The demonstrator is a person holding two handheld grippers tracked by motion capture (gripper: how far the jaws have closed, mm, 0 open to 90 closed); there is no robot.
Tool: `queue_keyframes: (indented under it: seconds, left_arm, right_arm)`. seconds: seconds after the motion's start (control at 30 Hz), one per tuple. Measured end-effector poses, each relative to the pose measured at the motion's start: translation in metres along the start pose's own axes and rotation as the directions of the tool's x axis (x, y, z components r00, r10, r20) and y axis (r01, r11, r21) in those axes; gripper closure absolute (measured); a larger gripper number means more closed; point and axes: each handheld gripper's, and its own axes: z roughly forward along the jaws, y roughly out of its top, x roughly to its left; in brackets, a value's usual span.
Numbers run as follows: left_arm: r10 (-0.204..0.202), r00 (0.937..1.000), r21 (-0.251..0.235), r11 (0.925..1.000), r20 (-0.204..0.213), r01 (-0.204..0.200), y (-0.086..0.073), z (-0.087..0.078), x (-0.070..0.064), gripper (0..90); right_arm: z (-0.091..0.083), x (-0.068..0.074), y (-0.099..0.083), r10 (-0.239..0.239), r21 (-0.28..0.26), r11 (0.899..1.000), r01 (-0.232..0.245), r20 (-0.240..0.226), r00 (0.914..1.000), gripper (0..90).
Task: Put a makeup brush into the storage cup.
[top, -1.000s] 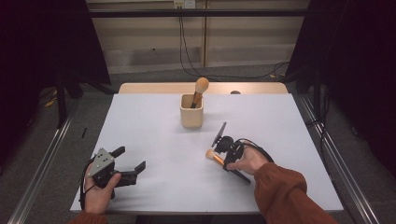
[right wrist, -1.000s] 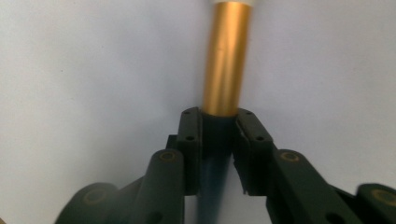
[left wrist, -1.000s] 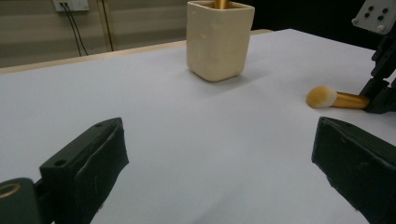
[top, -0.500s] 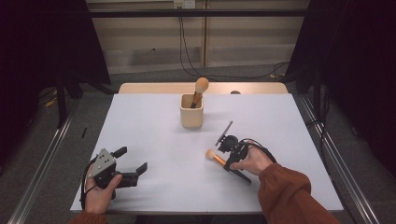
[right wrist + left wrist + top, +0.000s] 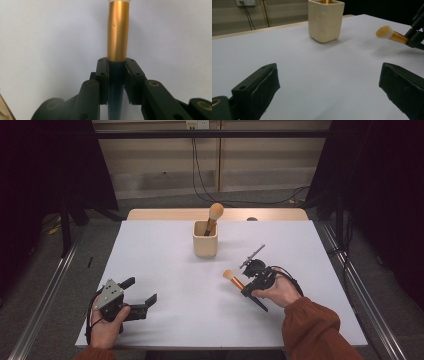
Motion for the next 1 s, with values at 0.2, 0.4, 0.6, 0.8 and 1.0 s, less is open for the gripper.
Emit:
queue_keyframes:
  seconds: [0.2,0.4,0.6,0.8,1.0]
  left_arm:
    - [0.0,1.0,0.0,1.0,0.0,0.0,0.0,0.0,0.0,2.6]
    - [0.004,1.0,0.002,1.0,0.001,-0.004,0.0,0.0,0.0,2.6]
    - [-0.011,0.9999,-0.003,0.9999,0.002,0.011,0.0,-0.001,0.0,2.5]
    - [-0.008,1.0,-0.002,1.0,0.002,0.008,0.0,0.0,0.0,2.5]
    - [-0.004,1.0,0.001,1.0,0.002,0.004,0.0,0.0,0.0,2.5]
  right_arm:
    - [-0.008,-0.001,-0.007,0.002,-0.114,0.994,-0.005,-0.028,0.9996,75.7]
    - [-0.01,0.0,-0.012,0.018,-0.212,0.977,-0.028,-0.05,0.9986,75.7]
    - [-0.011,-0.005,-0.016,0.034,-0.288,0.956,-0.055,-0.076,0.9965,75.7]
    - [-0.015,-0.005,-0.021,0.003,-0.391,0.92,-0.035,-0.082,0.9967,75.7]
    - [-0.017,-0.004,-0.025,0.002,-0.495,0.868,-0.041,-0.08,0.9968,75.7]
